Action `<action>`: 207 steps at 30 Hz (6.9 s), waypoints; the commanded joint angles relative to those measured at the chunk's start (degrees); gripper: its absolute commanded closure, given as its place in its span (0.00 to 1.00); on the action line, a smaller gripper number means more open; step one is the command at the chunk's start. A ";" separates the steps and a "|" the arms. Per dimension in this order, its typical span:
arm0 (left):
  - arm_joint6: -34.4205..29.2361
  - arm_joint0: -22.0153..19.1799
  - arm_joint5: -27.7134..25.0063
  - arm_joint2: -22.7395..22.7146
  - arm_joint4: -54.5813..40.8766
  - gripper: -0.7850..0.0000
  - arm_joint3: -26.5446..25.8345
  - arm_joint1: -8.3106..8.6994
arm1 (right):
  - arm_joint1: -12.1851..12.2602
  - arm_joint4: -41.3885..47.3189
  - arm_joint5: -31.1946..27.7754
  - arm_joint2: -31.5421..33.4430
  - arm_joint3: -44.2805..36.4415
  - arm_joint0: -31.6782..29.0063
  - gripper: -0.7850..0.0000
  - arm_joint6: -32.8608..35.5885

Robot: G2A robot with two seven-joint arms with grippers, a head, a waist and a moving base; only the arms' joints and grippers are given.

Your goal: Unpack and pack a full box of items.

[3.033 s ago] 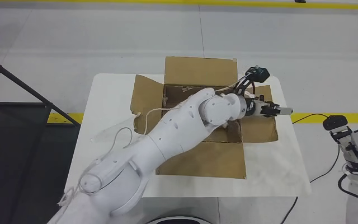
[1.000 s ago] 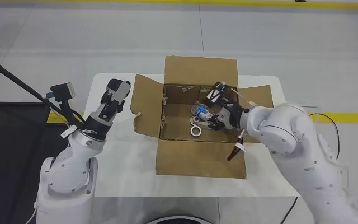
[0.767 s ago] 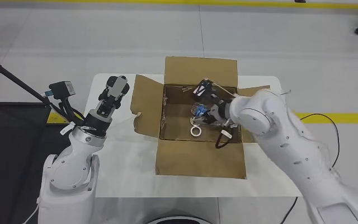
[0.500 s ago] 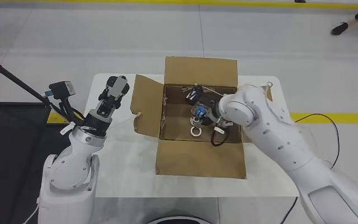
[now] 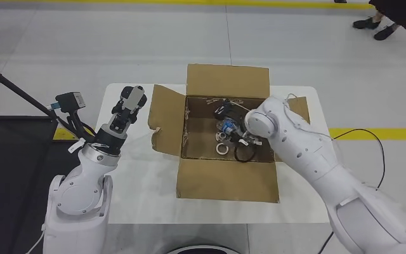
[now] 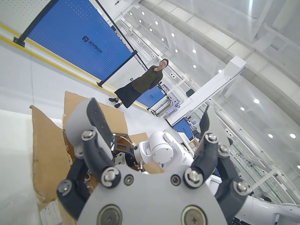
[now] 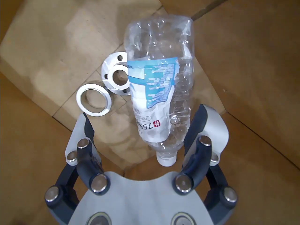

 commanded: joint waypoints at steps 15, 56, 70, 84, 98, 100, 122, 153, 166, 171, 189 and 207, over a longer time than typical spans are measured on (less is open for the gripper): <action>0.00 0.00 0.00 0.00 0.00 0.00 0.00 0.00 | -3.53 -1.19 -1.44 -2.11 8.12 1.66 0.68 -1.22; 0.00 0.00 0.00 0.00 0.00 0.00 0.00 0.00 | 12.44 4.32 -15.65 44.17 -50.76 -31.85 1.00 -7.10; 0.00 0.00 0.00 0.00 0.00 0.00 0.00 0.00 | 12.44 4.32 -15.65 44.17 -50.76 -31.85 1.00 -7.10; 0.00 0.00 0.00 0.00 0.00 0.00 0.00 0.00 | 14.07 3.92 -9.99 55.35 -56.23 -39.83 1.00 -12.32; 0.00 0.00 0.00 0.00 0.00 0.00 0.00 0.00 | 16.38 11.19 -7.81 77.57 -56.18 -51.24 1.00 -8.50; 0.00 0.00 0.00 0.00 0.00 0.00 0.00 0.00 | 16.68 12.05 -7.73 78.77 -53.30 -51.20 1.00 -7.64; 0.00 0.00 0.00 0.00 0.00 0.00 0.00 0.00 | 18.29 23.98 -17.25 64.71 -6.12 -31.79 1.00 -1.02; 0.00 0.00 0.00 0.00 0.00 0.00 0.00 0.00 | 18.70 22.66 -21.61 46.77 24.62 -14.49 0.70 -0.04; 0.00 0.00 0.00 0.00 0.00 0.00 0.00 0.00 | 19.90 19.43 -19.25 45.39 22.68 -13.80 0.27 -1.24; 0.00 0.00 0.00 0.00 0.00 0.00 0.00 0.00 | 20.05 19.87 -18.27 44.70 20.72 -14.53 0.16 -0.78; 0.00 0.00 0.00 0.00 0.00 0.00 0.00 0.00 | 22.15 16.59 -14.46 45.89 14.20 -16.03 0.00 -4.30; 5.11 1.27 1.87 -5.00 3.75 0.00 1.27 0.89 | 27.25 7.18 4.28 61.45 -44.25 -31.31 0.00 -3.51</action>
